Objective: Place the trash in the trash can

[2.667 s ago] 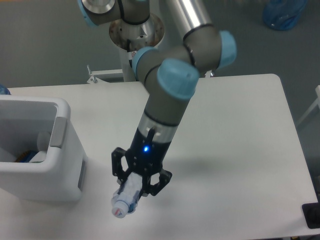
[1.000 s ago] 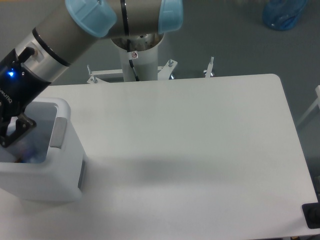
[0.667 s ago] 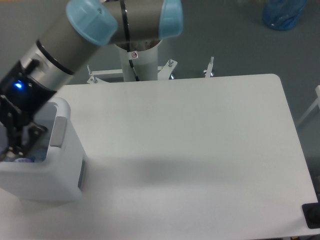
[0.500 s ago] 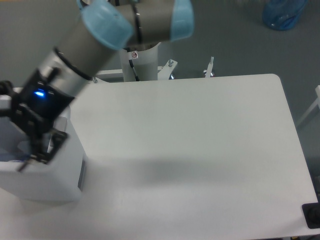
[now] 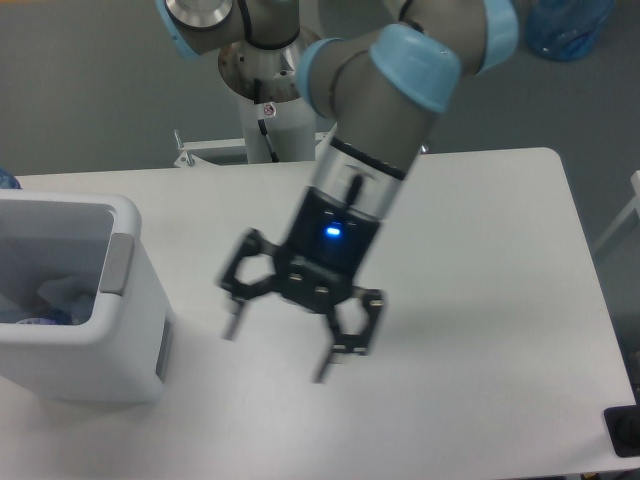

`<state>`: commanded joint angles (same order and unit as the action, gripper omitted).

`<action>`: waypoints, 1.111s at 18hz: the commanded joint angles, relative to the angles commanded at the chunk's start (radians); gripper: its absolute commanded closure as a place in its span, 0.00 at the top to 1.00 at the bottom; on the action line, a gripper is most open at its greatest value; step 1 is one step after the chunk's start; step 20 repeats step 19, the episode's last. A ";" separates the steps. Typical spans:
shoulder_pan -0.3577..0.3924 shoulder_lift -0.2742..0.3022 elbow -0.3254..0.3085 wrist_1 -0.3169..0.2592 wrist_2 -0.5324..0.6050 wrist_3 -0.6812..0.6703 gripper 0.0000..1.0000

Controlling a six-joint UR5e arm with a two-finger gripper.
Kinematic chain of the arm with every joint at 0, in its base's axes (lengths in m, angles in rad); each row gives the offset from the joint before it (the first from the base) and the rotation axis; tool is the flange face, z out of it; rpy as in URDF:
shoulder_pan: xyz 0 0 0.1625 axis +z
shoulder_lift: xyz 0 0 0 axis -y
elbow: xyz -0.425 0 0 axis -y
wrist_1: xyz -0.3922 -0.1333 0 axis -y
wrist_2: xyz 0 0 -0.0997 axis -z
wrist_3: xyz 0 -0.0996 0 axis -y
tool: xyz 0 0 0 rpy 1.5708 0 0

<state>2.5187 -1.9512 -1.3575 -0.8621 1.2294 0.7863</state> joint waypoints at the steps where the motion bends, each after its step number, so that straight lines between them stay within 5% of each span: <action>1: 0.011 -0.002 -0.018 -0.005 0.071 0.040 1.00; 10: 0.040 -0.029 -0.130 -0.041 0.355 0.248 1.00; 20: 0.035 -0.063 -0.114 -0.109 0.482 0.271 1.00</action>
